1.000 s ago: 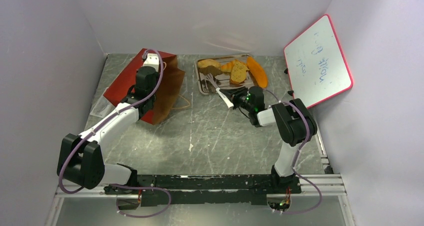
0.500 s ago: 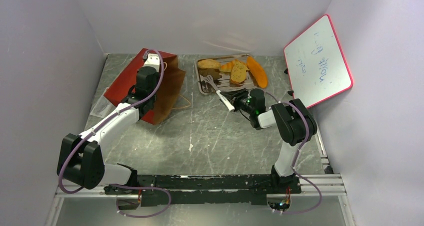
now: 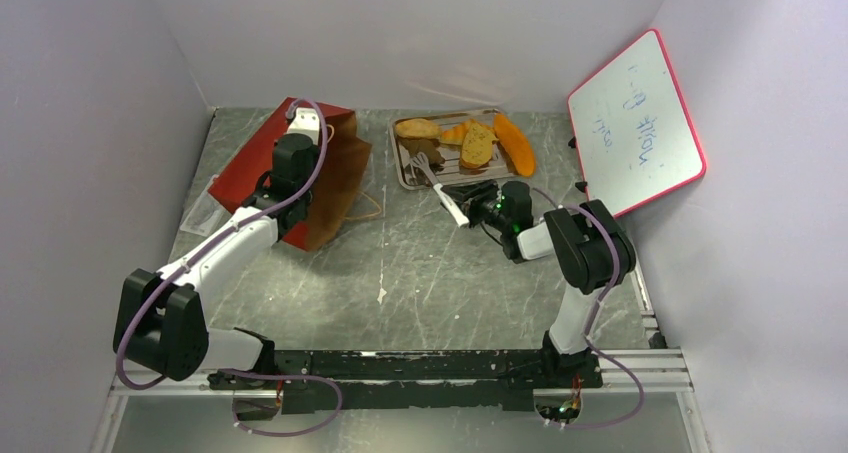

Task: Take the fake bread out of the paper bag
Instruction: Place the fake bread in the container.

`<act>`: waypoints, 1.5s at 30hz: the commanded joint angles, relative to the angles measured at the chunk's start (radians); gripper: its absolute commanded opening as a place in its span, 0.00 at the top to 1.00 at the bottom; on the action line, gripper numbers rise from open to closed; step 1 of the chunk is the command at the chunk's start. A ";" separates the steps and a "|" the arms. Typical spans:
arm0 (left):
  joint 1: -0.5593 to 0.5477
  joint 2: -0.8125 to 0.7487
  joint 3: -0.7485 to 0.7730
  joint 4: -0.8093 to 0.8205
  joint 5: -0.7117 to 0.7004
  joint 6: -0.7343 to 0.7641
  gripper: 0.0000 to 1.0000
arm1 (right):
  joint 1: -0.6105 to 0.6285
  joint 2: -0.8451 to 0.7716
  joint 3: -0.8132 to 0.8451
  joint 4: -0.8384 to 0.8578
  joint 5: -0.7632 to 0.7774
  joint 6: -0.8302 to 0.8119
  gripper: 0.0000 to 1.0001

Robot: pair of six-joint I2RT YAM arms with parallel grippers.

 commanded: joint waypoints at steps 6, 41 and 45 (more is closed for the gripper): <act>-0.014 -0.037 0.003 0.015 0.009 -0.007 0.93 | -0.010 -0.086 -0.031 0.035 -0.017 -0.006 0.55; -0.024 -0.129 -0.075 -0.040 0.129 0.030 0.93 | 0.142 -0.710 -0.042 -0.557 0.048 -0.336 0.57; -0.024 -0.145 -0.093 -0.048 0.163 0.030 0.93 | 0.256 -0.742 -0.030 -0.601 0.090 -0.341 0.58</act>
